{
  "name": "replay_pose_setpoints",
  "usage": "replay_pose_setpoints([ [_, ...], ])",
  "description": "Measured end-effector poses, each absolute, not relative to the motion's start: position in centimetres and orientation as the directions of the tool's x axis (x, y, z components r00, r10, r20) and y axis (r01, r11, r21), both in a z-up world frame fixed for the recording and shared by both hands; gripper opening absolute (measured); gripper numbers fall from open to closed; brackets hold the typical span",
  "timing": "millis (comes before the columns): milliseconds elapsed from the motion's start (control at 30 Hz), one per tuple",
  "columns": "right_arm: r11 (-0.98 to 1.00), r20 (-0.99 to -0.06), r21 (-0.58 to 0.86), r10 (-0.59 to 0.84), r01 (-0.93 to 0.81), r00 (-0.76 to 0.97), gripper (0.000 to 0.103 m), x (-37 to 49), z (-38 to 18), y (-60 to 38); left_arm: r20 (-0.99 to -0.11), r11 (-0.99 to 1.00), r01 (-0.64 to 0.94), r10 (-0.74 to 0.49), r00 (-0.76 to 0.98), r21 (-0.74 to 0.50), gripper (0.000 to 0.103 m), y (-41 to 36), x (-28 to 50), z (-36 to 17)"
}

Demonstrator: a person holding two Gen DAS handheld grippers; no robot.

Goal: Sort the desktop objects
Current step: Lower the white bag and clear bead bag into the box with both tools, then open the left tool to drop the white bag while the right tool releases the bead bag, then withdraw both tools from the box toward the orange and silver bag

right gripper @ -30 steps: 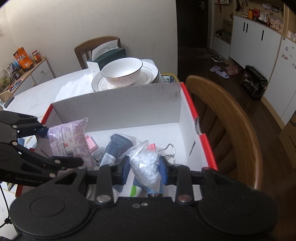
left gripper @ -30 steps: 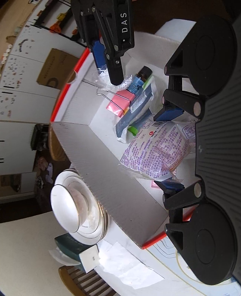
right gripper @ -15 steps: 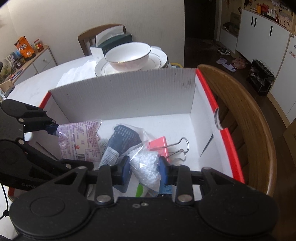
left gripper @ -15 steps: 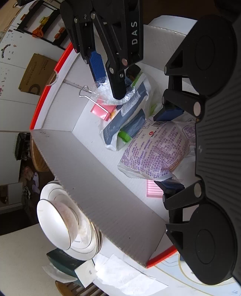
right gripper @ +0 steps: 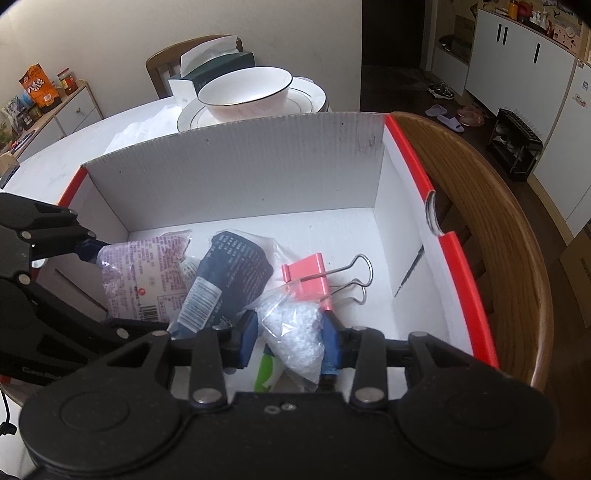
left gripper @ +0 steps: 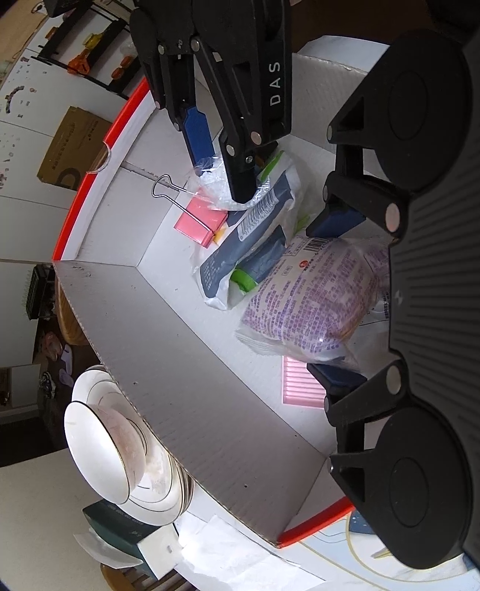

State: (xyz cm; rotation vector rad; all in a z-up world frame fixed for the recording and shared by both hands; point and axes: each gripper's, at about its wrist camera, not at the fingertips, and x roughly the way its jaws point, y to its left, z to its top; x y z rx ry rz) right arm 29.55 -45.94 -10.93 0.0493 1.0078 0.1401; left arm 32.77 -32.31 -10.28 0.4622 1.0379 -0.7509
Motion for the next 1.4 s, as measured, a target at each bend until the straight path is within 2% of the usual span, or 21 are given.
replay_pose_setpoints([
  [267,0.99,-0.835,0.097,0.135,-0.099,0.533,0.057,29.1,-10.3,-46.2,-0.874,0.666,0.746,-0.37,0.315,-0.013,0.072,-31.8,31.7,-9.3],
  [400,0.989,-0.828,0.101,0.142,-0.106,0.543,0.058,28.6,-9.6,-46.4,-0.864,0.671,0.741,-0.395,0.314,-0.037,0.074,-31.5,31.2,-8.7],
  [467,0.989,-0.824,0.104,0.145,-0.105,0.547,0.058,28.3,-9.3,-46.6,-0.858,0.674,0.738,-0.399,0.323,-0.036,0.078,-31.3,30.9,-8.4],
  [700,0.983,-0.802,0.138,0.182,-0.121,0.568,0.062,26.9,-8.0,-47.1,-0.83,0.683,0.728,-0.437,0.347,-0.055,0.078,-30.3,29.7,-7.0],
  [1067,0.971,-0.764,0.17,0.238,-0.17,0.599,0.063,24.6,-5.5,-46.0,-0.752,0.707,0.701,-0.511,0.417,-0.093,0.078,-27.9,26.1,-4.3],
  [1400,0.96,-0.732,0.187,0.278,-0.208,0.622,0.069,23.1,-3.7,-42.9,-0.692,0.75,0.65,-0.534,0.487,-0.121,0.078,-23.0,23.1,-3.2],
])
